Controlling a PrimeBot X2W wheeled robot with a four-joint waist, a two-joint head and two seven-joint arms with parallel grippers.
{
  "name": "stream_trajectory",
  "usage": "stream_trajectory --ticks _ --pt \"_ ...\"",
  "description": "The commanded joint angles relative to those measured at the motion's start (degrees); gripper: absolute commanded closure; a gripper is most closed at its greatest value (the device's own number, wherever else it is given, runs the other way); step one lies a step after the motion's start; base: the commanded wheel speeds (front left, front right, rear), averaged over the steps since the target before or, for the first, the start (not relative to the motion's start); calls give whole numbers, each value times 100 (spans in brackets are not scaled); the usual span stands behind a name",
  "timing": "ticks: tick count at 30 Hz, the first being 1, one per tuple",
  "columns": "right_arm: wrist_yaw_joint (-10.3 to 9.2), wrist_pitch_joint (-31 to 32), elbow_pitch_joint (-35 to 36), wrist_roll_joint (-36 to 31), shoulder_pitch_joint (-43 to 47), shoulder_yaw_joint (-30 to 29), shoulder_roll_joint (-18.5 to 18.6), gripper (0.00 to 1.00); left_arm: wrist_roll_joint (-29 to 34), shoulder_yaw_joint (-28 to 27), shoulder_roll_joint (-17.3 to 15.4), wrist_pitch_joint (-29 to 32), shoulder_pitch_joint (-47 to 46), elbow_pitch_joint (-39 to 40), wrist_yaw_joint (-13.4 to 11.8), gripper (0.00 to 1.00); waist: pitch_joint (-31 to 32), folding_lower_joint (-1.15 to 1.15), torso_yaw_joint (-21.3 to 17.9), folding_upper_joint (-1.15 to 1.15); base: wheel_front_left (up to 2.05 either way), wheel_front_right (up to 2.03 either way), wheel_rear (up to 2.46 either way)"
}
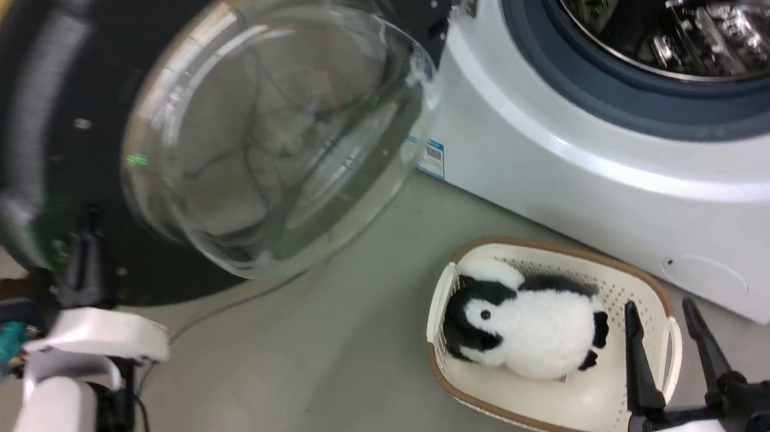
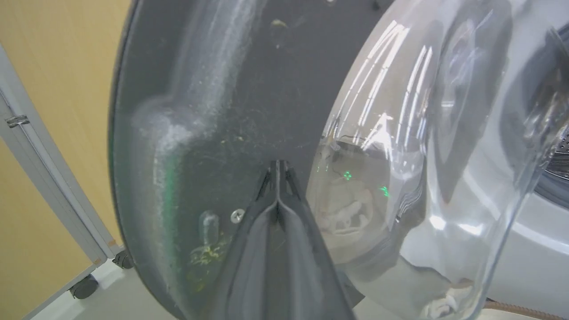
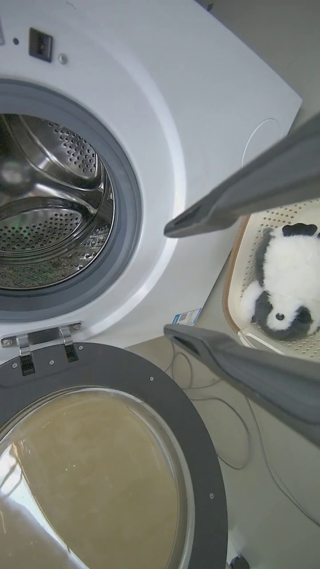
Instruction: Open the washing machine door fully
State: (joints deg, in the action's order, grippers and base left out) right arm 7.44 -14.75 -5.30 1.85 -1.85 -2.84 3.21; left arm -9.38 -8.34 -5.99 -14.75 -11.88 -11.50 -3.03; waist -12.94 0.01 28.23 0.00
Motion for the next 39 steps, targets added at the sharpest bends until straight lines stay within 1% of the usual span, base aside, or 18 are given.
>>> stream_trajectory --ticks 1,8,11,15,17,26,30,33,39 --pt "5 -25 26 -35 -145 13 53 0 -32 -245 -4 -25 -182 -87 -27 100 -161 -1 -119 0 0 0 0" --pt "5 -25 58 -60 -284 24 168 0 0 -971 -63 -25 -642 -464 95 100 -430 -1 -277 0 0 0 0" --pt "5 -25 72 -71 -336 41 222 0 41 -1209 -145 -25 -883 -675 185 100 -541 -1 -337 0 0 0 0" --pt "5 -25 90 -82 -408 39 278 0 112 -1488 -228 -25 -1163 -851 228 100 -675 -1 -418 0 0 0 0" --pt "5 -25 94 -84 -425 43 292 0 116 -1567 -259 -25 -1228 -896 244 100 -704 -1 -438 0 0 0 0" --pt "5 -25 149 -105 -569 -23 408 0 211 -2124 -641 -25 -1689 -1438 381 100 -1006 -1 -639 0 0 0 0" --pt "5 -25 174 -101 -593 -55 437 0 261 -2259 -715 -25 -1825 -1561 404 100 -1092 -1 -692 0 0 0 0" --pt "5 -25 190 -109 -588 -48 440 0 84 -2495 -693 -25 -1987 -1681 437 100 -1142 -1 -733 0 0 0 0" --pt "5 -25 179 -111 -594 -53 445 0 111 -2761 -891 -25 -2163 -1942 534 100 -1187 -1 -817 0 0 0 0"
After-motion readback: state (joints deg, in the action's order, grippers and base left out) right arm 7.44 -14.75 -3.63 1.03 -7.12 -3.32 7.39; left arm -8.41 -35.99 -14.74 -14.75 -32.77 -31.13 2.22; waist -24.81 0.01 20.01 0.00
